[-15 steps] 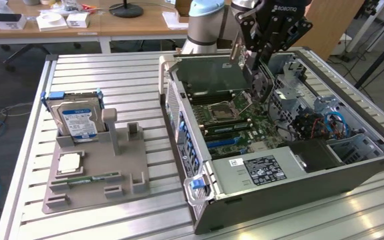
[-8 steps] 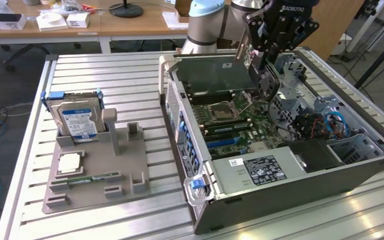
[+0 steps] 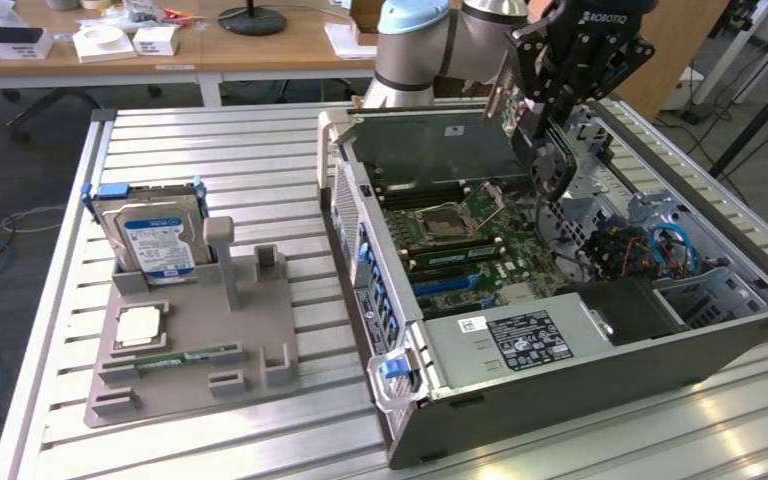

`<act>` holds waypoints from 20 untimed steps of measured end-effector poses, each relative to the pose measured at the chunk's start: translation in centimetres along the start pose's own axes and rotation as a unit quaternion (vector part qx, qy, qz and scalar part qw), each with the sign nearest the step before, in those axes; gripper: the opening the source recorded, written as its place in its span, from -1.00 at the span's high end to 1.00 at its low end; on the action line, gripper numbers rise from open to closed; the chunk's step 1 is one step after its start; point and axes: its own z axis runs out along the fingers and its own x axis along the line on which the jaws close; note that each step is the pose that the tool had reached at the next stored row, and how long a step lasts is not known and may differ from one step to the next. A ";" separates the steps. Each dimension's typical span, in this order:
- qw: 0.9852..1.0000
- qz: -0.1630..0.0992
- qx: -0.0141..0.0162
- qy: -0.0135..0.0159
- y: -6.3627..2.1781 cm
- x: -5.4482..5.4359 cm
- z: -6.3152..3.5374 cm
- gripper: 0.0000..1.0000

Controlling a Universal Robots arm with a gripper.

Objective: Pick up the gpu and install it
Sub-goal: 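Pick up the gpu and move the gpu toward the slot, then insert the gpu into the slot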

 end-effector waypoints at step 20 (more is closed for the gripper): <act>1.000 0.000 0.000 0.000 0.00 0.0 0.00 0.48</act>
